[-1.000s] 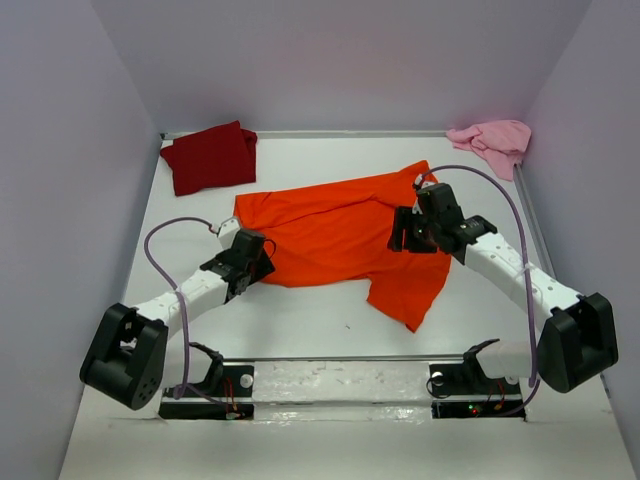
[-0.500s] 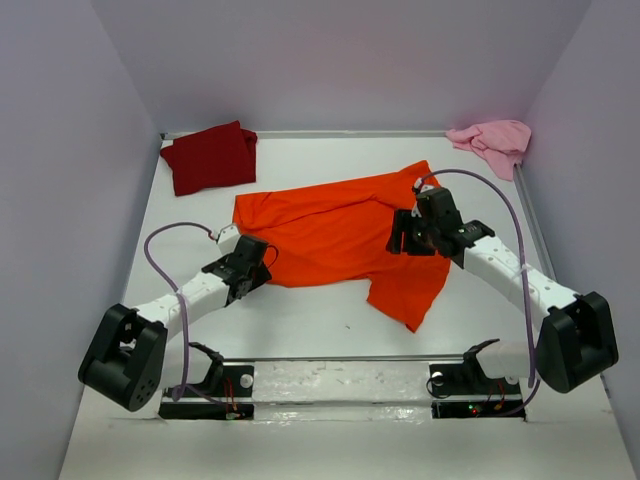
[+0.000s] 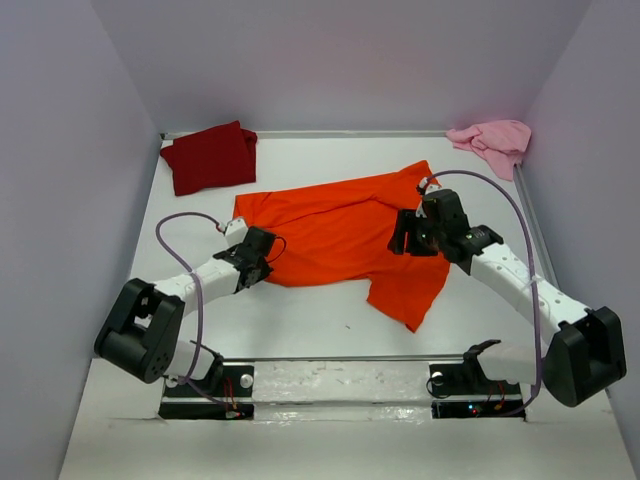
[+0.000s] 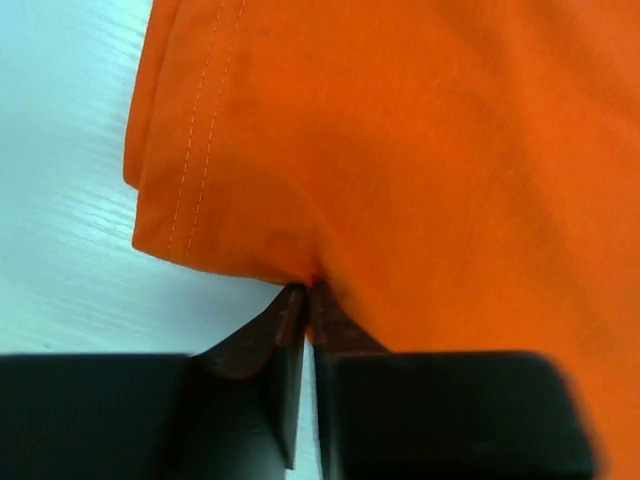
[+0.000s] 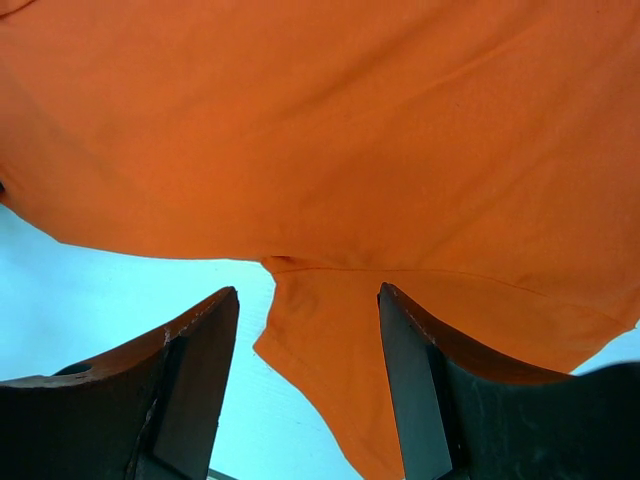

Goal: Fold and stack the t-shirts
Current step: Fold the tshirt

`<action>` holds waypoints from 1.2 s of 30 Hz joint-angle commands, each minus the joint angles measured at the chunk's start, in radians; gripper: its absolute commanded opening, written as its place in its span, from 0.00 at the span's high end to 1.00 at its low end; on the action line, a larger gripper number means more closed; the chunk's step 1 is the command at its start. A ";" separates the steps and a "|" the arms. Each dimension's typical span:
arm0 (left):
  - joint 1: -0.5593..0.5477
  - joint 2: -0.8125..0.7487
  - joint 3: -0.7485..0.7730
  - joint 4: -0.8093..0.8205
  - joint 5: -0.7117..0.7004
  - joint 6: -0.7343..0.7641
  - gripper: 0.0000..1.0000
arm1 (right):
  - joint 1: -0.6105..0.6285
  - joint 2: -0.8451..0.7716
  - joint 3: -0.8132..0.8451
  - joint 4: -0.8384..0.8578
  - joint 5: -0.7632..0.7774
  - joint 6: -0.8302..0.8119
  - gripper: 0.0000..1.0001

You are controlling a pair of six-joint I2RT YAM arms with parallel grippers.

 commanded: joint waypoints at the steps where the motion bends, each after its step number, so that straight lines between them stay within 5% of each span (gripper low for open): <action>1: -0.004 0.053 0.059 0.022 -0.028 0.017 0.91 | -0.003 -0.034 0.002 0.038 -0.017 0.004 0.36; 3: -0.002 0.076 0.084 0.022 -0.028 0.027 1.00 | -0.003 -0.032 0.002 0.038 -0.021 0.001 0.36; 11: -0.010 0.047 0.162 -0.005 -0.028 0.076 1.00 | -0.003 -0.009 -0.012 0.046 -0.027 0.004 0.36; 18: -0.008 0.090 0.403 -0.099 -0.094 0.177 1.00 | -0.003 0.040 -0.024 0.073 -0.036 0.005 0.36; 28: -0.002 0.392 0.702 -0.156 -0.154 0.310 0.99 | -0.003 0.083 -0.023 0.092 -0.056 0.004 0.37; 30: 0.001 0.424 0.723 -0.160 -0.146 0.324 0.91 | -0.003 0.086 -0.023 0.092 -0.058 -0.002 0.37; 34: 0.009 0.441 0.717 -0.133 -0.140 0.338 0.52 | -0.003 0.097 -0.026 0.098 -0.067 -0.005 0.37; 36: 0.015 0.433 0.704 -0.127 -0.137 0.340 0.41 | -0.003 0.104 -0.026 0.099 -0.078 -0.007 0.37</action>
